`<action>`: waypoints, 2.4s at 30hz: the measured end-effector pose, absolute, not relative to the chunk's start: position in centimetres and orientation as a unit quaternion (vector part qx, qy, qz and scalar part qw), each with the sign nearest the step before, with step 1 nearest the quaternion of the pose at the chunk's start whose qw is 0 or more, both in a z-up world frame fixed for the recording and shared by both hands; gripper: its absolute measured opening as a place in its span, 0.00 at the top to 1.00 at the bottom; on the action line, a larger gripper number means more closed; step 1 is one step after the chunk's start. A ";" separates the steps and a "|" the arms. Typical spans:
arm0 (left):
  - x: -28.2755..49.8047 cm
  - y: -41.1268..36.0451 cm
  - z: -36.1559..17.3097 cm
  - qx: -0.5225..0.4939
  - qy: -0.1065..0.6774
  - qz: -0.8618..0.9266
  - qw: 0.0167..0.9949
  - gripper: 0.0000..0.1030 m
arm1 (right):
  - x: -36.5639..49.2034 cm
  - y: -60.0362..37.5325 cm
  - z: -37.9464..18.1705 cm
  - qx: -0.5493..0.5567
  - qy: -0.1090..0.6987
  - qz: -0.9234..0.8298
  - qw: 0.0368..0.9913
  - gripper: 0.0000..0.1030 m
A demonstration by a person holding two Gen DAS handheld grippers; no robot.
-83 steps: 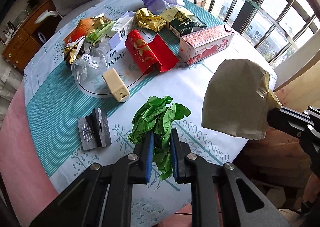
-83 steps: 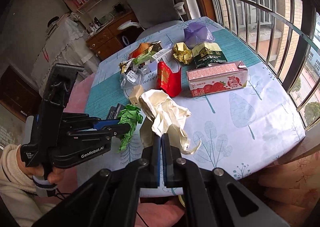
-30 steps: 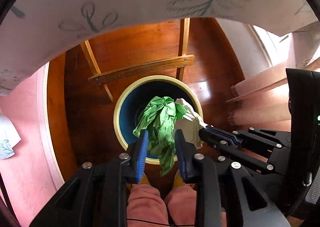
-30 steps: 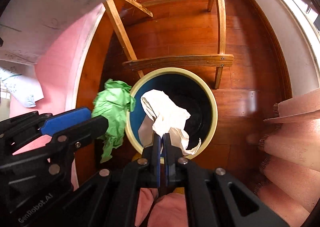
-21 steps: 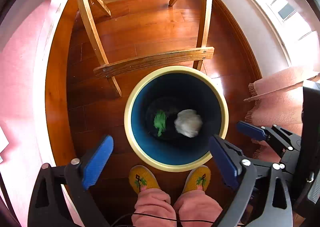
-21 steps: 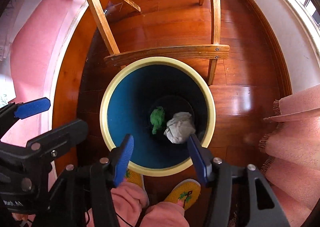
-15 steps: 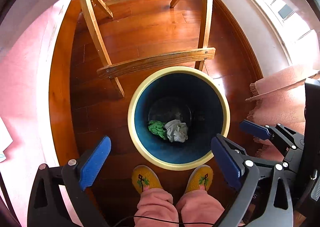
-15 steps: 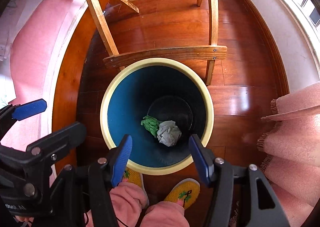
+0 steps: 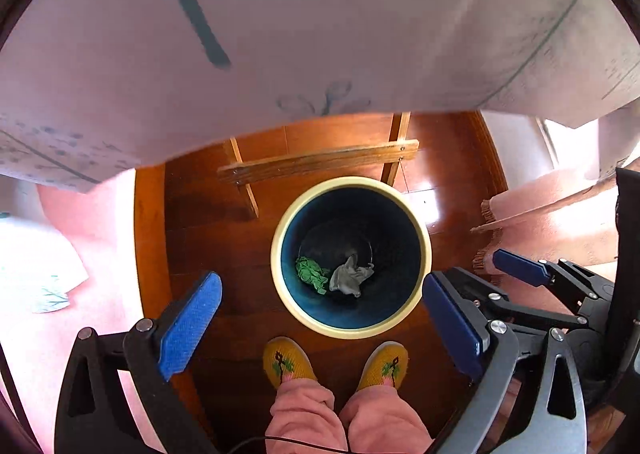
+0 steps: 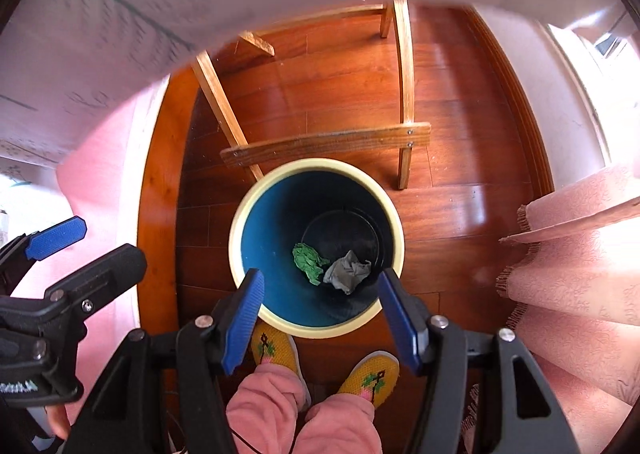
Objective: Collect trash
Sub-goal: 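Open both tools to drop the papers into the bin, then raise both tools back toward the table trash, then grasp the black card box with the left tool while the right tool grasps the beige block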
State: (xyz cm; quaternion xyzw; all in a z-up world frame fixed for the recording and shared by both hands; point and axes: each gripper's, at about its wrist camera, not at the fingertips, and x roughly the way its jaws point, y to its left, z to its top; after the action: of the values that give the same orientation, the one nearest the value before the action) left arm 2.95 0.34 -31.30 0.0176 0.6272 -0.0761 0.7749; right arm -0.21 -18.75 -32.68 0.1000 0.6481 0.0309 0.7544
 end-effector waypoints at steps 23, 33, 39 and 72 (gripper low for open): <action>1.0 3.4 -3.6 -0.027 0.530 -0.085 0.843 0.03 | 0.0 -19.0 -5.5 0.118 0.548 0.149 0.814 0.32; 4.2 3.0 2.9 -0.032 0.489 -0.073 0.869 0.03 | 4.2 -17.4 1.5 0.069 0.492 0.188 0.847 0.32; 7.0 2.5 2.9 0.002 0.481 -0.072 0.874 0.11 | 8.2 -17.0 1.9 0.072 0.490 0.168 0.852 0.32; 32.8 11.7 -10.9 -0.001 0.633 -0.200 0.748 0.94 | 29.3 -9.7 -7.4 0.170 0.577 0.012 0.799 0.57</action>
State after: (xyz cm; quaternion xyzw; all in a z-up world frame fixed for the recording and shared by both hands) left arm 32.79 11.71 -10.87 -0.0011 0.6333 -0.2002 0.7475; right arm 29.35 -9.70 -7.41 0.1702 0.5767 0.0120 0.7989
